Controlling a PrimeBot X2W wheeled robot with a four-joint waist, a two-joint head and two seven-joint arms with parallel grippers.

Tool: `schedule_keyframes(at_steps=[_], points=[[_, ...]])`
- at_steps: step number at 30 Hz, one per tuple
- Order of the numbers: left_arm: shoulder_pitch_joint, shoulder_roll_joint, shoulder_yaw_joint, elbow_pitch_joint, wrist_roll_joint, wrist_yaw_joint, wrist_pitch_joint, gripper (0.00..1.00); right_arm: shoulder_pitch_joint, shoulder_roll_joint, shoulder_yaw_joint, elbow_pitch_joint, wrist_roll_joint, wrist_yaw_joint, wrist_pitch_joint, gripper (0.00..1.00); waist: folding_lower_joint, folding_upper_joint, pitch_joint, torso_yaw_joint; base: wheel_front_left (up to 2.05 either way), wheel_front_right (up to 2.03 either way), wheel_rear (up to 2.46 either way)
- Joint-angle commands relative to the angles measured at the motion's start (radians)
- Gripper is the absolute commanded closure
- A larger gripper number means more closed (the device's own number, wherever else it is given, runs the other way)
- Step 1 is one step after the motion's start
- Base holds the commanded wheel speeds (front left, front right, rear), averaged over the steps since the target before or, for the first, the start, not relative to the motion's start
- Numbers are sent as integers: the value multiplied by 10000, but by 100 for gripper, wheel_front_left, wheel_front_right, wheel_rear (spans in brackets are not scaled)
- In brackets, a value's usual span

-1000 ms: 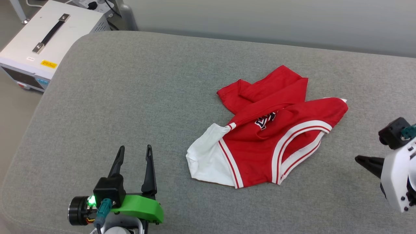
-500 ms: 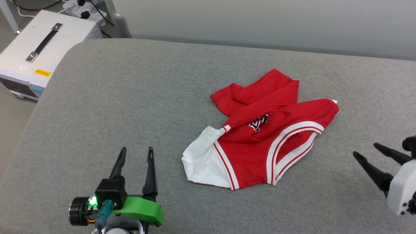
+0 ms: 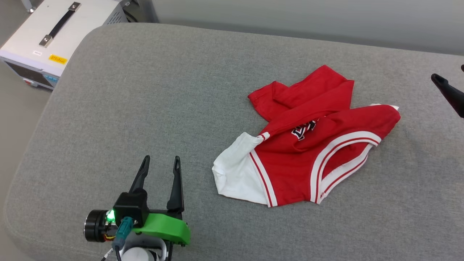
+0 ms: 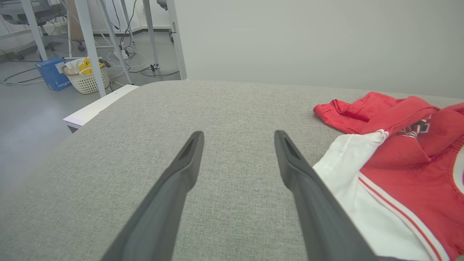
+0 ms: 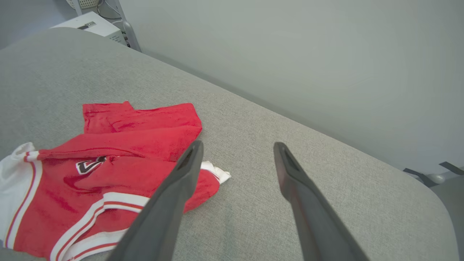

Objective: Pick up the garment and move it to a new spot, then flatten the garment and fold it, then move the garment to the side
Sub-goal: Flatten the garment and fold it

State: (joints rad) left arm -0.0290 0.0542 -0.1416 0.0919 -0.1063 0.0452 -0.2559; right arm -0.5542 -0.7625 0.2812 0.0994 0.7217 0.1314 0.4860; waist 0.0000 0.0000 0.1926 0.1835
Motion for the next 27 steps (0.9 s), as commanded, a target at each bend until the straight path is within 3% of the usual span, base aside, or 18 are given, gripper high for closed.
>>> schedule_keyframes(at_steps=[1, 4, 8, 17, 23, 24, 25, 27], points=[[-390, -40, -118, -112, -119, 103, -59, 0, -1137, 15, 658, 927, 255, -7, 1703, 0, 0, 0, 674, 394, 0, 0, 0], [-609, -40, -211, -212, -189, 157, -59, 0, -2132, 182, 1140, 1791, 273, -7, 3019, 0, 0, 0, 1062, 557, 0, 0, 0], [-905, -40, -349, -329, -293, 225, -59, 0, -3121, 583, 1705, 2811, -45, -7, 3731, 0, 0, 0, 1509, 739, 0, 0, 0], [-1261, -40, -608, -314, -481, 372, -59, 0, -3190, 1020, 3017, 4764, -414, -7, 3931, 0, 0, 0, 1997, 996, 0, 0, 0], [-1244, -40, -529, -249, -473, 429, -59, 0, -2750, 1020, 3667, 5210, 189, -7, 3813, 0, 0, 0, 1922, 881, 0, 0, 0], [-1245, -40, -502, -239, -452, 417, -59, 0, -2778, 1021, 3739, 5121, 305, -7, 3628, 85, 0, 0, 1886, 826, 0, 0, 0], [-1251, -40, -488, -231, -437, 403, -59, 0, -2816, 1013, 3767, 5041, 401, -7, 3414, 100, 0, 0, 1857, 787, 0, 0, 0], [-1262, -40, -460, -212, -405, 376, -59, 0, -2929, 961, 3835, 4891, 629, -7, 2911, 100, 0, 0, 1759, 683, 0, 0, 0]])
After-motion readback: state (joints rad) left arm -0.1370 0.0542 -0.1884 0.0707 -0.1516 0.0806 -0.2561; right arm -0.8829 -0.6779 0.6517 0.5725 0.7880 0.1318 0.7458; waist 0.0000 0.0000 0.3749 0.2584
